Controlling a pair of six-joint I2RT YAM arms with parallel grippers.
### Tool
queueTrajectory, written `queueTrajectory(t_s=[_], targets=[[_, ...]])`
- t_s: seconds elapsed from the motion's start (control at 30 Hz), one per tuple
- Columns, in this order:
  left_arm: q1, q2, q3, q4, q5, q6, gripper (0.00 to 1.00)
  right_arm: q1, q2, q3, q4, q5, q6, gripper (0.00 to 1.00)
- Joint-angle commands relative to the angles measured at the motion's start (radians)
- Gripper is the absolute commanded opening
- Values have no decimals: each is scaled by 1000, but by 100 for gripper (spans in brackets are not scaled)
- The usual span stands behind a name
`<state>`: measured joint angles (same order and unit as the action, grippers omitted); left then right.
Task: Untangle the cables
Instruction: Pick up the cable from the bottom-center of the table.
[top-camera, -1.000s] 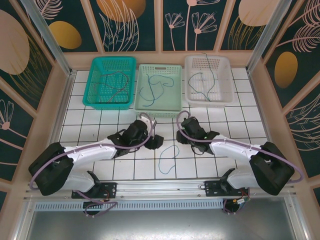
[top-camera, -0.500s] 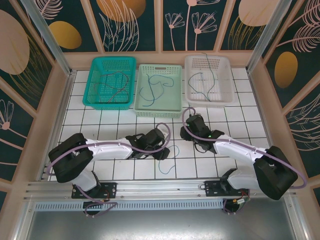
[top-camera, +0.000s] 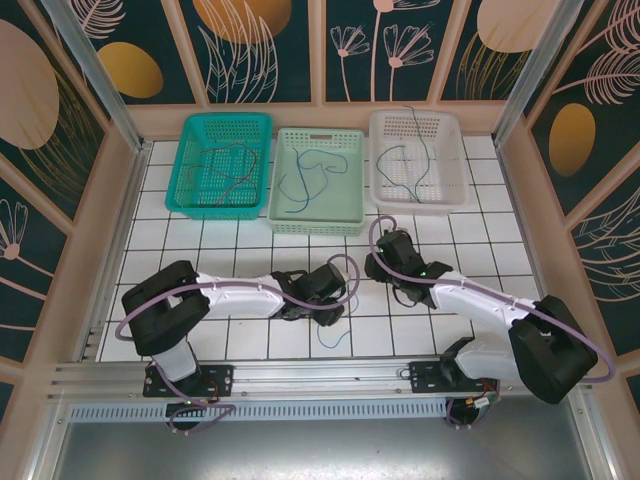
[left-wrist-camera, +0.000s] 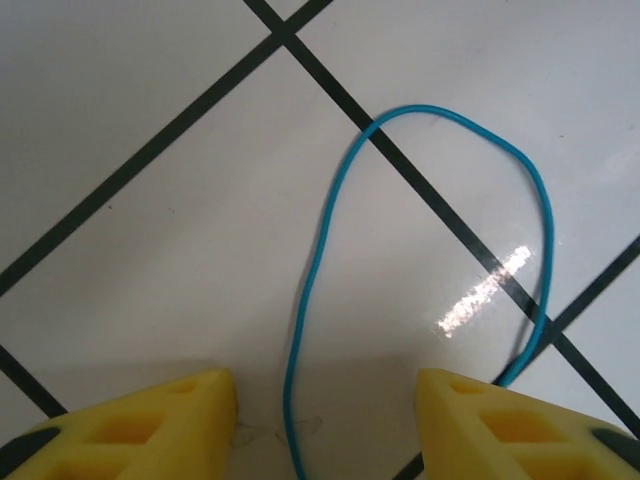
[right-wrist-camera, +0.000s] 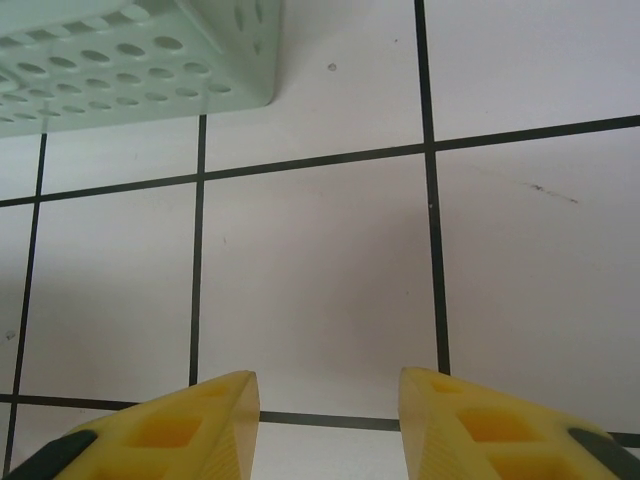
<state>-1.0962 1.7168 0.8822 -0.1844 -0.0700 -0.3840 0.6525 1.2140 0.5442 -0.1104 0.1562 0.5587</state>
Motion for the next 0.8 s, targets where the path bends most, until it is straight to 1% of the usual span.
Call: queueTrajectory(t_s=[0.0, 0.07, 0.13, 0.2, 0.47, 0.5, 0.77], targets=[[-1, 52, 24, -50, -22, 21, 42, -16, -32, -20, 1, 4, -9, 42], [-2, 71, 36, -56, -22, 27, 34, -22, -38, -24, -2, 4, -11, 42], [-1, 87, 43, -61, -25, 31, 31, -30, -47, -30, -4, 3, -11, 42], [-2, 99, 47, -57, -33, 33, 25, -39, -56, -36, -2, 3, -11, 42], [-2, 111, 29, 20, -45, 32, 1, -65, -80, -55, 0, -11, -6, 43], [-1, 114, 30, 30, -46, 33, 0, -69, -82, -55, 0, -12, -6, 43], [0, 123, 78, 67, -119, 25, 0, -76, -99, -60, -3, -13, 2, 43]])
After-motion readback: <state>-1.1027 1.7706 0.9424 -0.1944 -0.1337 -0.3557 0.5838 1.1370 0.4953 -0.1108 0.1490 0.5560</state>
